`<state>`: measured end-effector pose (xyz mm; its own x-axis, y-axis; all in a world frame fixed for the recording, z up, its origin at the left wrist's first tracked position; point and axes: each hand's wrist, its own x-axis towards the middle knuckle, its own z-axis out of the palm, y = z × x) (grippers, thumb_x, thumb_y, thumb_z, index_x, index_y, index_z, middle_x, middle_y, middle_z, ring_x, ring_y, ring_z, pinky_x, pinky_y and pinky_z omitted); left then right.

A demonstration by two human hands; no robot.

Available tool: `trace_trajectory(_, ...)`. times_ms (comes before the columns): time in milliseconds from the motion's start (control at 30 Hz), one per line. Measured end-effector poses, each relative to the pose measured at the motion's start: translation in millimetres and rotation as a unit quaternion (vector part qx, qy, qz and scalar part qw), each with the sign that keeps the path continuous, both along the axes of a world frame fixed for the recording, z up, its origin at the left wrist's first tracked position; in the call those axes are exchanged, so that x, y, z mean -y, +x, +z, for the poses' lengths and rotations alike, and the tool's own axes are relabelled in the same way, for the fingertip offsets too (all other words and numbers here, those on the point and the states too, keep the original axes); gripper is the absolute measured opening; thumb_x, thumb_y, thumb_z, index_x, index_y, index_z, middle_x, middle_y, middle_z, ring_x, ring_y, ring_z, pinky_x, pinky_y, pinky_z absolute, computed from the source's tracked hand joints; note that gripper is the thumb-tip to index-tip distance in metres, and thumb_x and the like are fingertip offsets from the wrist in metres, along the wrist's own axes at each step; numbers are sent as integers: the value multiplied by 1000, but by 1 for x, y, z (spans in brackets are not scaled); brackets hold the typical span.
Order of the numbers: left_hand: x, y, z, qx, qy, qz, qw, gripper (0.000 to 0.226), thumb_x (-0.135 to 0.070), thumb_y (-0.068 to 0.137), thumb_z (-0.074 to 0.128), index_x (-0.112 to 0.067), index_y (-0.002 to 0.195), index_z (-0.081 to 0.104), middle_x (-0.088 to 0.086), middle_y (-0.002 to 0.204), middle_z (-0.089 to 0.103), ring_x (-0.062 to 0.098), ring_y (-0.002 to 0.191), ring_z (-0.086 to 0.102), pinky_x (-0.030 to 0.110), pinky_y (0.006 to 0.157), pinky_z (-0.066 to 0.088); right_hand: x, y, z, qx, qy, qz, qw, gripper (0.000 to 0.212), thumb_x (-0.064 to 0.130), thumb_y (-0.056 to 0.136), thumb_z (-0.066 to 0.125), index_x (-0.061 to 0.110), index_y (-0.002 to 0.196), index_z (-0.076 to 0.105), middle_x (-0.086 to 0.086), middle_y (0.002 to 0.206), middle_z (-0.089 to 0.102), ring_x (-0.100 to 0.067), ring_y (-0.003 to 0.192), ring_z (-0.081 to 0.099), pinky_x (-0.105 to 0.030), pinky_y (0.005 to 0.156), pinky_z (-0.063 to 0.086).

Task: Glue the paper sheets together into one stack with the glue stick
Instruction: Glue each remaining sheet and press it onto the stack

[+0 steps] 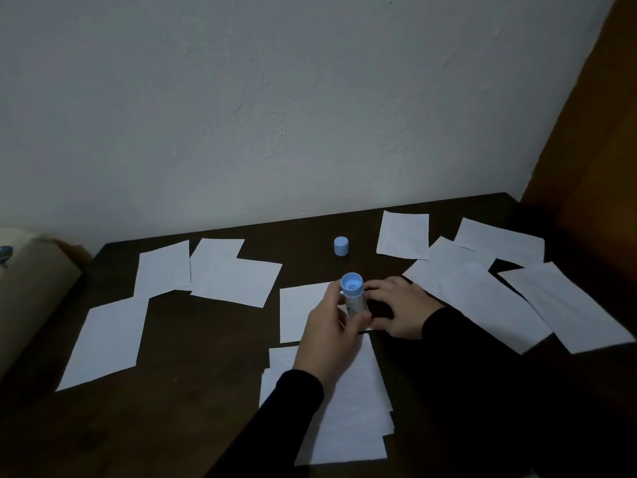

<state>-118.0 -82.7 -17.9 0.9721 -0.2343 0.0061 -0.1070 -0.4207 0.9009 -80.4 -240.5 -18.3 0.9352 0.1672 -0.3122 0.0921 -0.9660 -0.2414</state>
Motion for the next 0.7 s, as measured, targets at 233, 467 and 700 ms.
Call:
trace_trajectory(233,2,2,-5,36,30,-22,999,41,-20,93,59,-42,122,42,-22,103,58,4,95,59,16,79,48,-13,1,6,-17,-30,-32,999,63,33,88,65,30,144,36,8,154,26,-18,142,21,-48,115,23)
trace_trajectory(467,-25,6,0,68,83,-18,994,47,-17,92,58,-32,133,40,-19,111,49,1,105,50,16,85,38,-15,2,9,-39,-36,-34,998,61,30,89,64,34,144,37,11,157,18,-17,145,15,-50,117,21)
trace_trajectory(700,-62,6,4,46,79,20,996,43,-16,92,59,-40,124,42,-21,106,53,4,101,54,16,82,41,-16,3,10,-40,-49,-20,998,64,30,89,64,31,145,35,10,157,19,-18,144,18,-49,115,26)
